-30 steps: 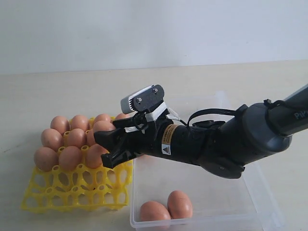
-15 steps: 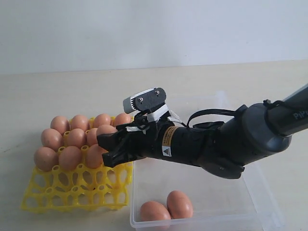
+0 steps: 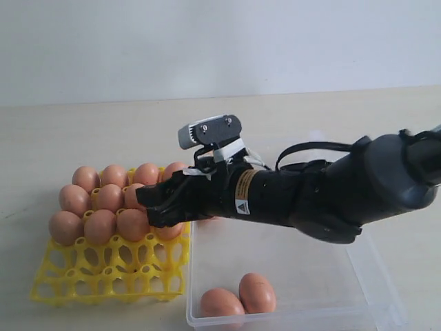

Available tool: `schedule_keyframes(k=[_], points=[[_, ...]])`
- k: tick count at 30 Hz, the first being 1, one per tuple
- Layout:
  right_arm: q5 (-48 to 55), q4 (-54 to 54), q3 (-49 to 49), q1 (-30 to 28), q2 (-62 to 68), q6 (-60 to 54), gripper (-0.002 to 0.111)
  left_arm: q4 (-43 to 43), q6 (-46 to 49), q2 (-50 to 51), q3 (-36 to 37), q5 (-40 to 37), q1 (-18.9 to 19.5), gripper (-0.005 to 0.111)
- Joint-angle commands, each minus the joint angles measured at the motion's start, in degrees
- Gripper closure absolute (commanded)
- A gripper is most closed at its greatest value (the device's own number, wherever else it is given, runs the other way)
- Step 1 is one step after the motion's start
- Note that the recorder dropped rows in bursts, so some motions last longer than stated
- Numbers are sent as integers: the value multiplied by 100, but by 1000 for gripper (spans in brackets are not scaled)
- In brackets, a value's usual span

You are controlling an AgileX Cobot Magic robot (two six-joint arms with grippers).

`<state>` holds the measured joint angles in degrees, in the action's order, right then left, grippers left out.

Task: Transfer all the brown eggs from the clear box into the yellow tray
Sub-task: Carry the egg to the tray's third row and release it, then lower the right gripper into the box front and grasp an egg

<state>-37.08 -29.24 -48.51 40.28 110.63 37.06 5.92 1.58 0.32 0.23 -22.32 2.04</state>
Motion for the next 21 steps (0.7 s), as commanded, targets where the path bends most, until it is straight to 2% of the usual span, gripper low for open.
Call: schedule_keyframes(k=[1, 5, 7, 9, 11, 15, 21], points=[[1711, -120, 13, -66, -1018, -304, 48, -14, -36, -32, -23, 52, -43, 107], [4157, 48, 13, -66, -1993, -304, 50, -14, -36, -32, -23, 52, -43, 107], [5491, 445, 13, -66, -2337, -338, 50, -14, -36, -32, -23, 52, -43, 107], [6385, 1009, 13, -66, -2441, -748, 50, -14, -36, -32, -23, 52, -43, 107], [6769, 1604, 13, -66, -2423, -1233, 50, -14, -36, -32, -23, 52, -43, 107], [6774, 3096, 13, -66, -2204, -2109, 50, -14, -36, -32, -23, 52, -43, 107], [6958, 3883, 13, -29, -1757, -2688, 50, -14, -36, -32, -23, 52, -43, 107]])
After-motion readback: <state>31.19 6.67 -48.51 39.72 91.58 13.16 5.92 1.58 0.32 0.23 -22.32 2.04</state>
